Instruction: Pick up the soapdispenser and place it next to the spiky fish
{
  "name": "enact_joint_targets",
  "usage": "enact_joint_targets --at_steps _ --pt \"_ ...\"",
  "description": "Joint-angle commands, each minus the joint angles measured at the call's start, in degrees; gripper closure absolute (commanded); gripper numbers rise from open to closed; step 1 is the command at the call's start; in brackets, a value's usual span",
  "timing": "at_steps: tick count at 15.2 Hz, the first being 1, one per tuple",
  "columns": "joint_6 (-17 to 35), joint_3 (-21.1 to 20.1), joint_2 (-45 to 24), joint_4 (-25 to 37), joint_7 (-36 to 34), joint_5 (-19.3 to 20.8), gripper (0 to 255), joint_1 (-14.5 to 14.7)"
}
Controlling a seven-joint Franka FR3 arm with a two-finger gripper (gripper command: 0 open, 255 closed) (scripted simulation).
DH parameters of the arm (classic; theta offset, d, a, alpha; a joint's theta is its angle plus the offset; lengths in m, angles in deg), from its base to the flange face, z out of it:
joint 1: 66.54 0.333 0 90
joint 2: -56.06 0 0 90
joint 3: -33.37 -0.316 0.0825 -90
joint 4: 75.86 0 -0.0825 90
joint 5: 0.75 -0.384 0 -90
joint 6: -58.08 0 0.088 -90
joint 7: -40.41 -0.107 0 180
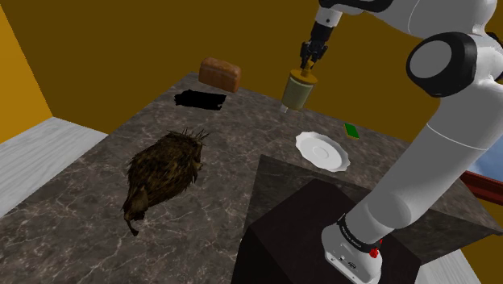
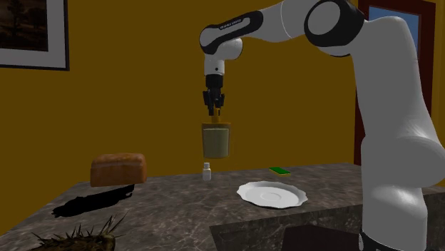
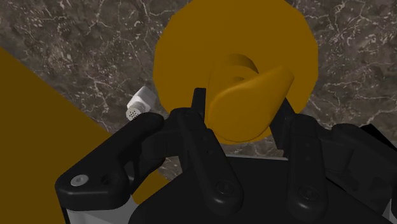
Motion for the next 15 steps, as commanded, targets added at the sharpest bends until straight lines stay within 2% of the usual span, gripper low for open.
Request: enact_joint_targets --at_steps 1,15 --pt "-1.8 0.1 -0.4 2.1 0.1 -0.1 255 -0.1" --pt "-15.1 0.5 -5.8 20.7 0.9 -1.9 255 -1.6"
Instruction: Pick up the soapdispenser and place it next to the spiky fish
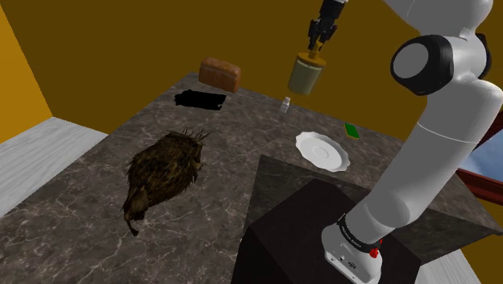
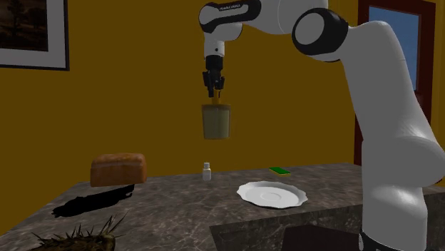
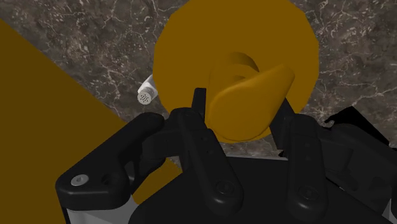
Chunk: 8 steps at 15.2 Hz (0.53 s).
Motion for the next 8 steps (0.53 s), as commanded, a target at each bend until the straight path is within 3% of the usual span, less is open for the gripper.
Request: enact_joint_targets --at_steps 1,4,8 --pt "-2.3 0.1 -1.2 3.5 0.2 -0.4 255 -0.4" --pt "-5.2 0.2 -3.0 8.1 0.4 -1.1 255 -1.0" --pt "-1.4 -1.7 6.8 -5.1 -4.8 2.3 255 3.9"
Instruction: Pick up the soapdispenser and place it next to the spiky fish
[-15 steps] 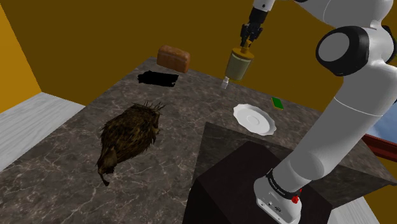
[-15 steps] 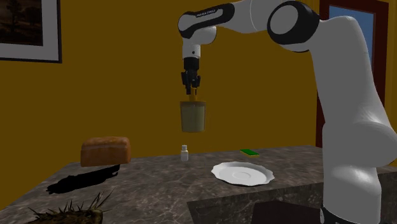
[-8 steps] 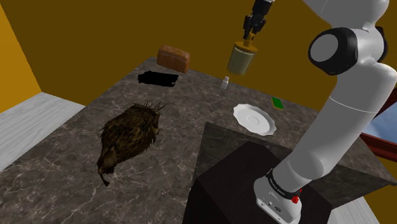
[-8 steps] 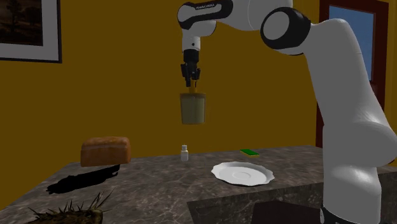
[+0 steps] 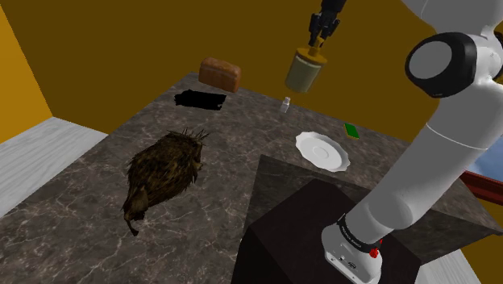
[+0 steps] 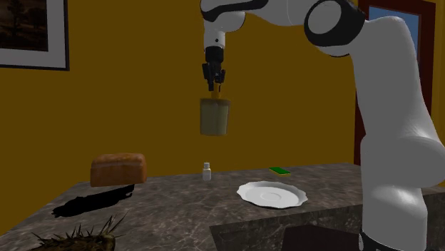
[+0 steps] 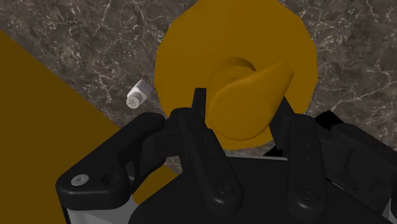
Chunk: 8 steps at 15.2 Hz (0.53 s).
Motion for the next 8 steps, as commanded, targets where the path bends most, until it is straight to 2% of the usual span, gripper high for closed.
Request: enact_joint_targets --at_steps 1,8 --pt "0.8 -1.1 3.8 -4.4 -2.6 1.2 255 1.8" --pt "2.9 -6.4 15.6 -18.0 -12.4 3.7 255 6.7"
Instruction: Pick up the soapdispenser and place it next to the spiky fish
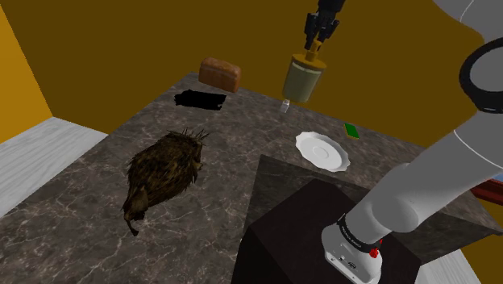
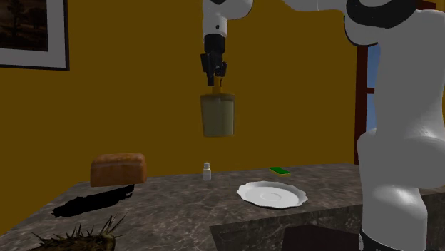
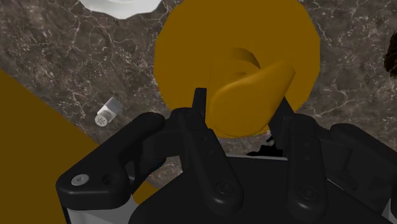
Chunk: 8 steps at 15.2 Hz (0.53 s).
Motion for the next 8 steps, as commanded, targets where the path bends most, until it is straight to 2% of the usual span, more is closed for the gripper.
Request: enact_joint_targets --at_steps 1,8 --pt "0.5 -1.7 3.0 -3.5 -2.9 0.4 255 1.2" --pt "0.6 -7.9 10.8 -11.4 -12.6 -0.2 255 4.5"
